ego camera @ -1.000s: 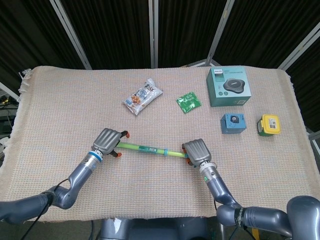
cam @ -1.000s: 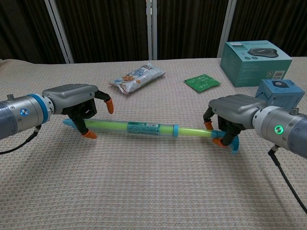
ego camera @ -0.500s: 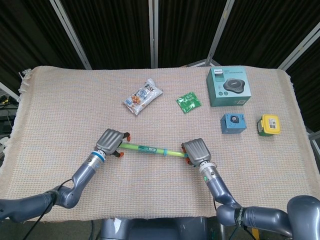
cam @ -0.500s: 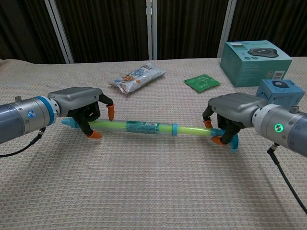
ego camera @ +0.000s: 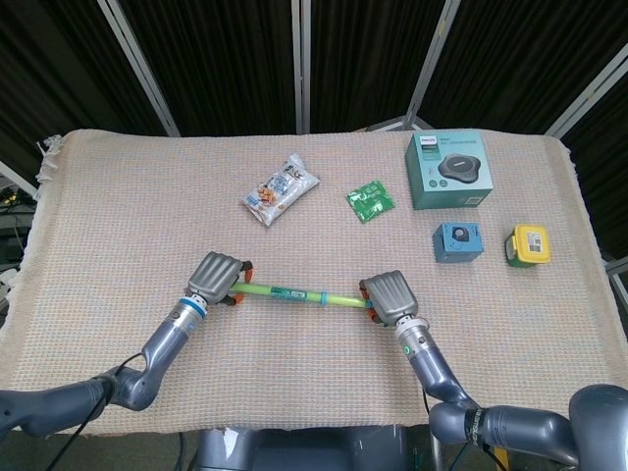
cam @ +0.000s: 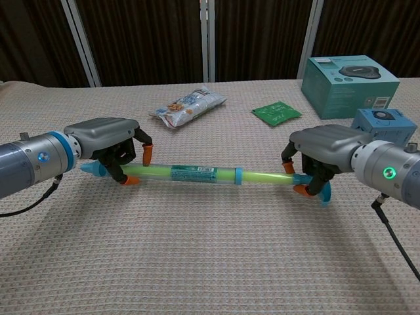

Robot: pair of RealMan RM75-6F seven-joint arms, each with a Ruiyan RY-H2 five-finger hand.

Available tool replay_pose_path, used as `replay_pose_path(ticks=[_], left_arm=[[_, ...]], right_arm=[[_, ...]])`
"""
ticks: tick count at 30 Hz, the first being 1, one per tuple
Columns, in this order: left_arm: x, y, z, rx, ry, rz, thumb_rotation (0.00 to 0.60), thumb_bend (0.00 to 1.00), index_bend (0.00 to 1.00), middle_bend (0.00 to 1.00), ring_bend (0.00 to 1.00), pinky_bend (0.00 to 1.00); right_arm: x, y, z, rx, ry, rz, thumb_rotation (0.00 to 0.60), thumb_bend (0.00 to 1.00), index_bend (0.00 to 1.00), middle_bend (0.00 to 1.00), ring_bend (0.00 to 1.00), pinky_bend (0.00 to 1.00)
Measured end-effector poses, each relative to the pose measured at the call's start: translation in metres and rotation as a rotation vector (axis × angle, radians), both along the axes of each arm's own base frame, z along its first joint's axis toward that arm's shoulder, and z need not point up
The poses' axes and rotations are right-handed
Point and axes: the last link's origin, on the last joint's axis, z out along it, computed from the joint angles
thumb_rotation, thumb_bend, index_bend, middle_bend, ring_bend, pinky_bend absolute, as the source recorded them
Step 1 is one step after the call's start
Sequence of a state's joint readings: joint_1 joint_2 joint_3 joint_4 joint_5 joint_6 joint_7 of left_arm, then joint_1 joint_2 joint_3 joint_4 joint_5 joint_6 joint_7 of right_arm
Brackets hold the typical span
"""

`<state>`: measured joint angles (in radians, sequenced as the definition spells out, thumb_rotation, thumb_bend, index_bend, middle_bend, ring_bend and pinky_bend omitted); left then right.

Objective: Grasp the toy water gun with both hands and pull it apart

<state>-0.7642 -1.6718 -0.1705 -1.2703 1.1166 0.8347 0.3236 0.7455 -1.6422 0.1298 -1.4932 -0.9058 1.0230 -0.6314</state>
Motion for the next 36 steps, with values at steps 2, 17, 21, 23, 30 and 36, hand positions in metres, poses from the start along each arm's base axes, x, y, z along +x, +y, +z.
replay_pose_path(ticks=[2, 17, 21, 23, 30, 36], left_arm=[[-0.003, 0.001, 0.002, 0.005, 0.003, 0.010, 0.600, 0.47, 0.78, 0.90, 0.84, 1.00], [-0.039, 0.009, 0.028, 0.056, 0.042, 0.076, 0.600, 0.47, 0.81, 0.90, 0.84, 1.00], [-0.049, 0.011, 0.035, 0.068, 0.057, 0.092, 0.600, 0.47, 0.81, 0.90, 0.84, 1.00], [-0.057, 0.012, 0.039, 0.077, 0.065, 0.107, 0.600, 0.47, 0.81, 0.90, 0.84, 1.00], [-0.079, 0.015, 0.054, 0.103, 0.081, 0.143, 0.600, 0.47, 0.81, 0.90, 0.84, 1.00], [-0.088, 0.015, 0.061, 0.115, 0.082, 0.157, 0.600, 0.47, 0.81, 0.90, 0.84, 1.00]], right_arm=[[-0.002, -0.001, 0.003, -0.007, 0.005, 0.004, 0.600, 0.44, 0.68, 1.00, 1.00, 1.00], [-0.024, -0.007, 0.031, -0.057, 0.053, 0.036, 0.600, 0.45, 0.68, 1.00, 1.00, 1.00], [-0.030, -0.009, 0.038, -0.070, 0.069, 0.045, 0.600, 0.45, 0.68, 1.00, 1.00, 1.00], [-0.033, -0.010, 0.042, -0.081, 0.083, 0.052, 0.600, 0.45, 0.68, 1.00, 1.00, 1.00], [-0.049, -0.014, 0.058, -0.115, 0.118, 0.064, 0.600, 0.45, 0.68, 1.00, 1.00, 1.00], [-0.059, -0.015, 0.065, -0.130, 0.123, 0.047, 0.600, 0.45, 0.68, 1.00, 1.00, 1.00]])
